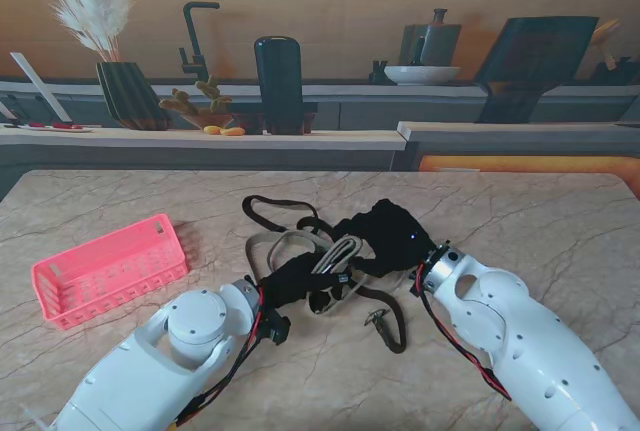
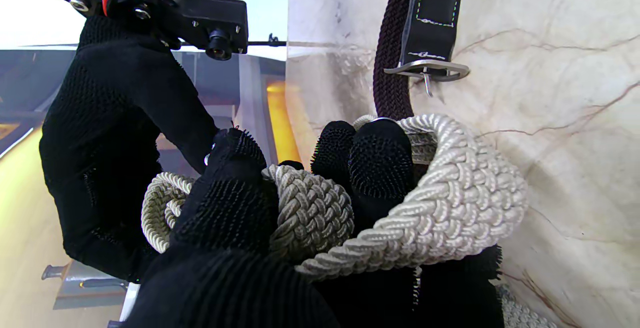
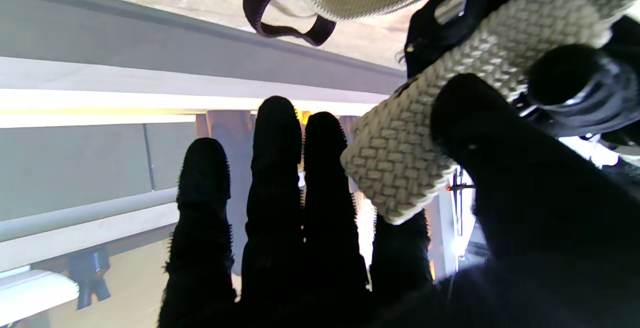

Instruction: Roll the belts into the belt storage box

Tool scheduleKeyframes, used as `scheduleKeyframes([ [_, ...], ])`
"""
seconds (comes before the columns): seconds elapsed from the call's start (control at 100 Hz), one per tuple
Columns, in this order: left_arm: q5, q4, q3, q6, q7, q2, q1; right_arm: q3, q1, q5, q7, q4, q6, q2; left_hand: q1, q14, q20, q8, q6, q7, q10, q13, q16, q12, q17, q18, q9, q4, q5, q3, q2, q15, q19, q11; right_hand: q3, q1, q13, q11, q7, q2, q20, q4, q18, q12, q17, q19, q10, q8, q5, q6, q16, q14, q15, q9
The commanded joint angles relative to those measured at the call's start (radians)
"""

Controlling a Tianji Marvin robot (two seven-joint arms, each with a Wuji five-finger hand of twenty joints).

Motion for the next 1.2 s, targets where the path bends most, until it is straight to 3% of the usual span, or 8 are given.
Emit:
scheduleKeyframes([
  [0.0,0.001,-0.013,0.002,0.001,0.0,-0.003,-0.003,-0.007,0.002,-0.002,0.022,-0.014,-0.019,0.005,0.121,-0.051,0.021,0.025,-0.097,0.101,-0.04,0.049,0.008,0.028,0.028,0.023,0.024,0.038,0.023,0.062,0.105,0.019,0.092,0.046,0.005,-0.018,-0.015,-0.023,-0.003,0.027,0.021,0.026,-0.003,-0.007,-0.013,-0.027,0.001,0.005,0.055,-0.078,-0.014,-0.015,-0.021,-0.003],
  [0.15,0.001,-0.013,0.005,-0.002,0.003,-0.004,-0.003,-0.028,0.028,-0.014,0.037,0.0,-0.042,0.01,0.121,-0.048,0.017,0.023,-0.098,0.099,-0.04,0.048,0.006,0.03,0.026,0.024,0.023,0.038,0.023,0.063,0.106,0.016,0.089,0.045,-0.053,0.053,0.035,-0.01,0.15,0.009,0.049,-0.062,0.001,0.013,0.009,-0.036,-0.023,-0.107,0.115,-0.15,0.004,-0.024,-0.012,0.099],
  [0.25,0.001,-0.015,0.004,-0.007,0.011,-0.006,0.0,-0.052,0.047,-0.013,0.019,0.022,-0.04,0.008,0.121,-0.045,0.014,0.017,-0.101,0.096,-0.04,0.047,0.004,0.03,0.025,0.024,0.024,0.036,0.025,0.058,0.102,0.012,0.087,0.043,-0.071,0.115,0.098,0.023,0.273,0.051,0.051,-0.068,0.01,0.034,0.035,-0.017,-0.036,-0.18,0.248,-0.203,0.024,-0.028,0.034,0.248],
  [0.36,0.007,-0.018,0.001,-0.019,0.047,-0.013,0.008,-0.072,0.06,-0.003,-0.029,0.043,-0.024,0.0,0.116,-0.016,-0.003,-0.047,-0.103,0.052,-0.036,0.033,-0.016,0.01,-0.002,0.027,0.026,0.045,0.046,0.028,0.077,-0.031,0.056,0.013,-0.027,0.126,0.145,0.04,0.324,0.025,0.044,-0.09,0.022,0.006,0.054,0.01,-0.02,-0.261,0.343,-0.171,0.041,-0.014,0.084,0.338],
  [0.51,0.026,-0.023,-0.006,-0.048,0.148,-0.033,0.028,-0.073,0.052,-0.055,-0.128,0.037,0.041,0.0,-0.062,0.028,-0.035,-0.1,-0.107,-0.013,-0.028,-0.031,-0.038,-0.051,-0.074,0.031,-0.007,0.051,0.045,0.122,-0.073,-0.133,-0.029,-0.057,0.006,0.119,0.161,0.053,0.337,0.015,0.039,-0.101,0.019,-0.009,0.072,0.034,-0.008,-0.283,0.358,-0.152,0.046,-0.007,0.108,0.355],
  [0.76,0.019,-0.013,-0.006,-0.141,0.276,-0.065,0.047,-0.083,0.045,-0.057,-0.284,0.042,0.185,-0.024,-0.403,0.068,-0.151,-0.194,-0.113,-0.217,-0.037,-0.275,-0.138,-0.223,-0.301,0.02,-0.141,0.039,0.019,0.142,-0.131,-0.456,-0.322,-0.29,-0.006,0.133,0.15,0.11,0.346,0.043,0.018,-0.092,0.015,-0.026,0.078,0.086,0.015,-0.285,0.339,-0.124,0.055,0.005,0.17,0.33],
  [0.93,0.014,0.0,0.002,-0.187,0.331,-0.081,0.05,-0.098,0.05,-0.006,-0.35,0.054,0.276,-0.051,-0.477,0.049,-0.229,-0.25,-0.13,-0.314,-0.037,-0.425,-0.266,-0.339,-0.399,-0.002,-0.245,0.039,-0.027,0.122,-0.166,-0.685,-0.486,-0.43,-0.027,0.142,0.131,0.145,0.352,0.068,-0.017,-0.08,0.014,-0.048,0.065,0.117,0.016,-0.282,0.314,-0.121,0.04,0.005,0.19,0.304],
  [1.19,0.029,0.033,0.015,-0.211,0.386,-0.098,0.044,-0.094,0.051,0.031,-0.412,0.042,0.333,-0.075,-0.536,0.005,-0.398,-0.342,-0.157,-0.406,-0.034,-0.606,-0.401,-0.449,-0.495,-0.118,-0.42,0.034,-0.151,0.209,-0.207,-0.869,-0.731,-0.538,-0.045,0.148,0.114,0.163,0.359,0.087,-0.03,-0.072,0.01,-0.05,0.053,0.133,0.016,-0.278,0.296,-0.121,0.034,0.005,0.2,0.286],
])
